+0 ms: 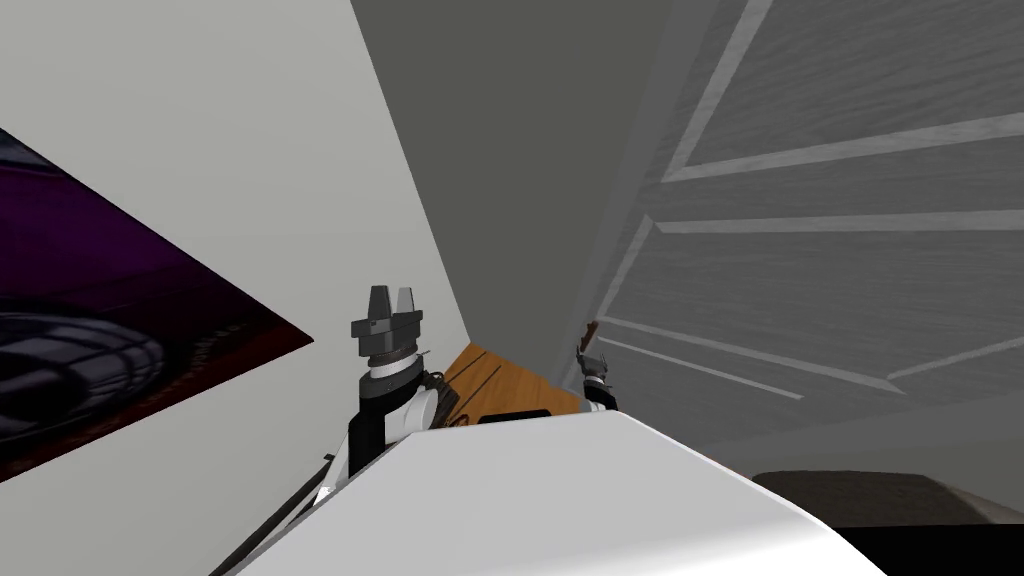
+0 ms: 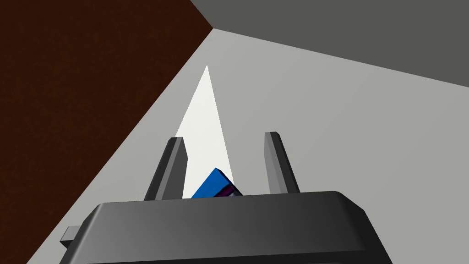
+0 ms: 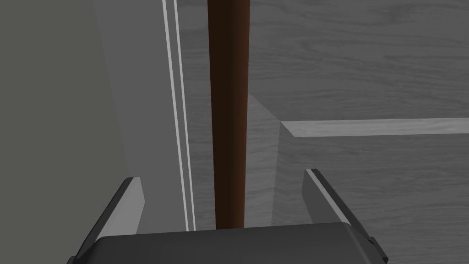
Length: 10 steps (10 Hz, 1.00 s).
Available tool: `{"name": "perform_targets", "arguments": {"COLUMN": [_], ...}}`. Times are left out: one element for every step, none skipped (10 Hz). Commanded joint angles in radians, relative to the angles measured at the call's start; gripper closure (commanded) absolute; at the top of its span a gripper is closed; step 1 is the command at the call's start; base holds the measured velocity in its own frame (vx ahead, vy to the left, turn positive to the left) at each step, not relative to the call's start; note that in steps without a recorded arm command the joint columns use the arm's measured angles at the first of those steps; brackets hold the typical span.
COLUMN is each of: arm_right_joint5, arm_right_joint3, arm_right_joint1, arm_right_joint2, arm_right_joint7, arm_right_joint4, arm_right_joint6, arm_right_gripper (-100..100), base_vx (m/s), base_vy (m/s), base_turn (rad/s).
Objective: Pull the door open
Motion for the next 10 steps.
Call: {"name": "perform_targets", "arguments": {"arm_right_joint5": [-0.001, -0.003, -0.006, -0.009, -0.009, -0.011, -0.013, -0.015, -0.014, -0.014], "arm_right_joint3": [0.002, 0.002, 0.002, 0.002, 0.002, 0.002, 0.002, 0.002, 0.003, 0.003], "arm_right_joint1": [0.003, 0.007, 0.016, 0.023, 0.023, 0.027, 0.033, 0.038, 0.037, 0.037], "arm_right_joint2": [-0.021, -0.033, -0.056, -0.079, -0.079, -0.089, -0.106, -0.118, -0.111, -0.111], "arm_right_joint7": [-0.034, -0.048, -0.076, -0.103, -0.103, -0.115, -0.136, -0.150, -0.139, -0.139], "arm_right_joint4": [0.020, 0.025, 0.035, 0.045, 0.045, 0.049, 0.056, 0.061, 0.056, 0.056], "arm_right_joint6": [-0.010, -0.013, -0.017, -0.022, -0.022, -0.024, -0.027, -0.029, -0.026, -0.026], "arm_right_gripper": [-100, -100, -100, -100, -100, -100, -100, -100, -100, 100], "base_vx": [0.113, 0.094, 0.133, 0.185, 0.128, 0.074, 0.113, 0.156, 0.051, -0.025], "base_vy": [-0.003, -0.012, -0.006, 0.004, -0.005, -0.008, -0.014, -0.014, 0.005, 0.013], "base_turn": [0.031, 0.028, 0.067, 0.076, 0.011, 0.015, 0.042, 0.033, -0.024, 0.028]}}
